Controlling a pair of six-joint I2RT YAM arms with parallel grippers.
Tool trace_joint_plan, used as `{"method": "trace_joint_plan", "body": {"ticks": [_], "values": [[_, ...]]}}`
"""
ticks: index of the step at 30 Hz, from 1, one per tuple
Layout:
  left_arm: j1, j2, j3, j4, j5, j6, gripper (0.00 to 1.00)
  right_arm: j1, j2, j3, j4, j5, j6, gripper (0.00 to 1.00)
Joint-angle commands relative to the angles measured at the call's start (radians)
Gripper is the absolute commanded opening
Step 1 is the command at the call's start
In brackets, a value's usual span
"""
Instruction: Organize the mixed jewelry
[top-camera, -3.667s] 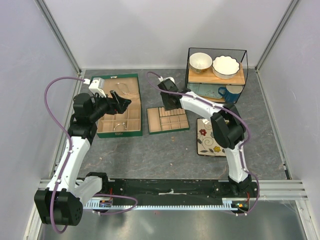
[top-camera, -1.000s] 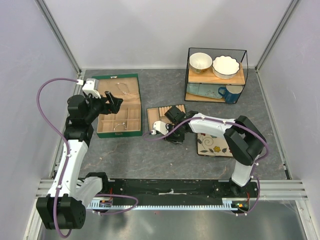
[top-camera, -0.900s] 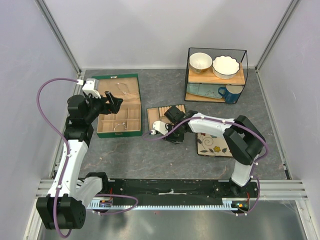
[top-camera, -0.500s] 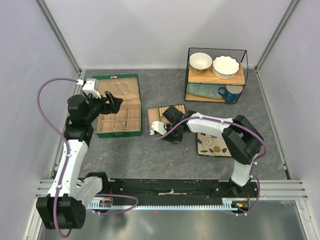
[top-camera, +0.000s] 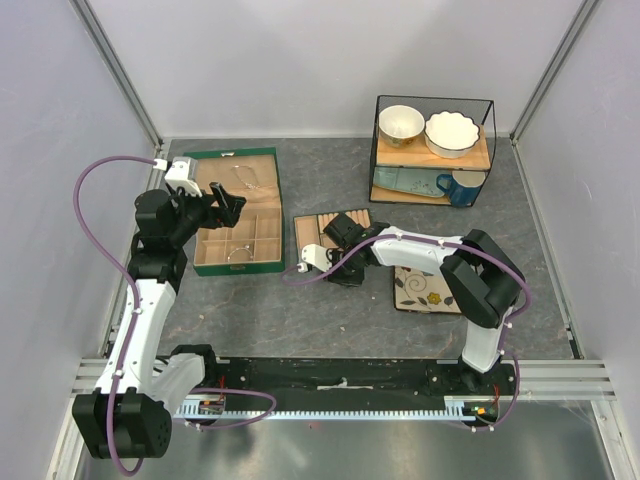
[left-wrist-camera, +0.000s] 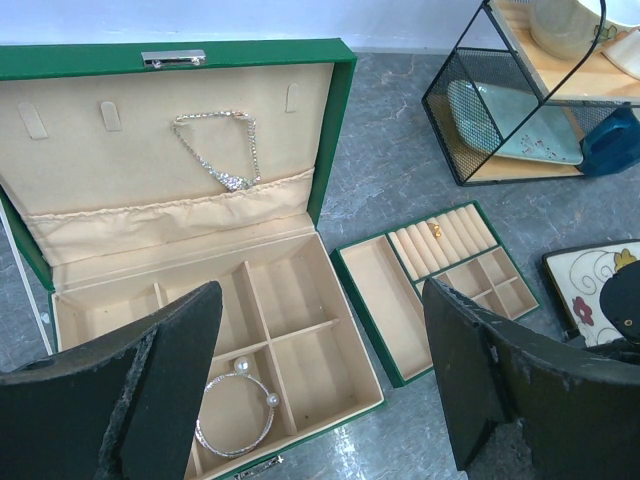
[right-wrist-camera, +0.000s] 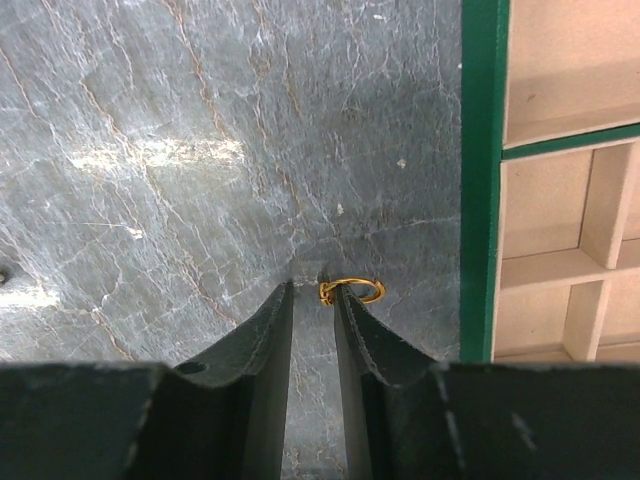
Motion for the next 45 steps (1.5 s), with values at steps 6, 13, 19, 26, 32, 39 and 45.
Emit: {"method": "trace_joint_plan", "body": {"ticks": [6, 13, 19, 26, 32, 39, 45], "values": [[0.006, -0.009, 0.028, 0.013, -0.017, 0.035, 0.88, 0.008, 0.011, 0.024, 0.021, 0.017, -0.018, 0.30], [0.006, -0.011, 0.025, 0.016, -0.015, 0.035, 0.88, 0.007, 0.005, 0.044, 0.015, 0.023, -0.017, 0.29], [0.006, -0.011, 0.023, 0.017, -0.013, 0.035, 0.88, 0.008, 0.007, 0.058, 0.010, 0.027, -0.017, 0.29], [0.008, -0.011, 0.023, 0.016, -0.012, 0.035, 0.88, 0.014, 0.014, 0.063, 0.008, 0.023, -0.017, 0.30], [0.006, -0.009, 0.025, 0.016, -0.012, 0.035, 0.88, 0.016, 0.028, 0.070, 0.008, 0.025, -0.026, 0.30], [0.006, -0.009, 0.028, 0.011, -0.015, 0.037, 0.88, 0.019, 0.039, 0.066, 0.010, 0.036, -0.030, 0.30], [0.008, -0.009, 0.028, 0.013, -0.015, 0.037, 0.88, 0.019, 0.034, 0.044, 0.007, 0.042, -0.036, 0.29]]}}
